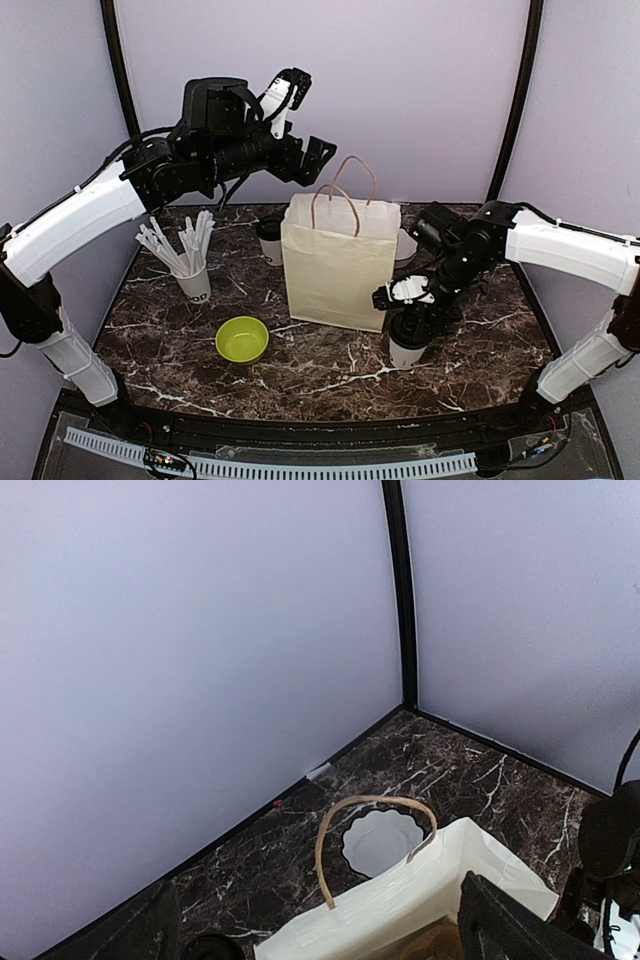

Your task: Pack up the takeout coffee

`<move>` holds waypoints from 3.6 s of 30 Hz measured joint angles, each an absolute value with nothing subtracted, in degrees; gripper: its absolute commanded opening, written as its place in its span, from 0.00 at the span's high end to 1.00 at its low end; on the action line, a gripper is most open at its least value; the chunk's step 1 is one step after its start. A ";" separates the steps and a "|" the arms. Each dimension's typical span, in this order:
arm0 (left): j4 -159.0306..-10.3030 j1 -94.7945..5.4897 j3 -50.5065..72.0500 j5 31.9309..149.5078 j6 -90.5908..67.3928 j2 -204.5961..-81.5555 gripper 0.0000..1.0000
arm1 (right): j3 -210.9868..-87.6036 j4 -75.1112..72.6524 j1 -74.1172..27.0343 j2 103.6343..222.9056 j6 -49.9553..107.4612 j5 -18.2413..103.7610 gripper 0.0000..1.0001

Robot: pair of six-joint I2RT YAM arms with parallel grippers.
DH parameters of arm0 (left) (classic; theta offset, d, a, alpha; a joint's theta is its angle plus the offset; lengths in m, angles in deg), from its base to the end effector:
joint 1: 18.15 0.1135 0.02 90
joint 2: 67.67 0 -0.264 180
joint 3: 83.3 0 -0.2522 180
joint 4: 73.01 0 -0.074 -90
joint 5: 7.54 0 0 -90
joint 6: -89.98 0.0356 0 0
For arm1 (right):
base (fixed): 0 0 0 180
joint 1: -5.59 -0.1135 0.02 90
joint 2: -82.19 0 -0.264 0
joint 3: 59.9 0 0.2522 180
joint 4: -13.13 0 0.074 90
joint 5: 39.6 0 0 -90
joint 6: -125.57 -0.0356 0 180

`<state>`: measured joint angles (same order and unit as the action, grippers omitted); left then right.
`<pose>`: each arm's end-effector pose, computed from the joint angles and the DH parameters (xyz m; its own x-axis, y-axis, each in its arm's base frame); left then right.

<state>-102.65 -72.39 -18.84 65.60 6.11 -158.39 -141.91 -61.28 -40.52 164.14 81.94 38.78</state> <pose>0.2187 -0.2860 0.4743 0.0161 0.1526 -0.9882 0.6095 0.7820 0.1306 0.1783 0.1957 0.2703 0.0776 -0.9420 -0.3265 -0.9963 -0.0608 -0.0614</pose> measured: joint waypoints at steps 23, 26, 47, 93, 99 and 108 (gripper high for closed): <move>-102.63 -72.37 -18.55 65.97 6.09 -158.39 0.01 | -142.24 -63.18 -40.61 164.16 82.00 39.85 0.21; -102.65 -72.35 -18.27 66.01 6.09 -158.39 0.01 | -141.87 -63.20 -40.61 164.73 82.00 39.99 0.24; -104.25 -70.60 -19.36 66.36 7.60 -158.61 0.01 | -140.77 -62.17 -41.44 164.93 81.54 40.82 0.33; -123.89 -53.57 -46.40 121.75 21.70 -188.83 0.81 | -175.13 -69.71 -9.83 163.77 82.57 25.45 0.41; -123.89 -53.57 -46.40 123.82 19.71 -188.83 1.00 | -185.95 -71.16 -9.83 166.37 81.78 19.18 0.40; -121.97 -53.57 -40.56 119.23 11.58 -184.79 1.00 | -194.08 -73.12 -16.87 168.78 82.07 12.34 0.41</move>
<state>-121.97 -53.57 -40.56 119.23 11.58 -184.79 -194.08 -73.12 -16.87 168.78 82.07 12.34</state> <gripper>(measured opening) 0.028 0.702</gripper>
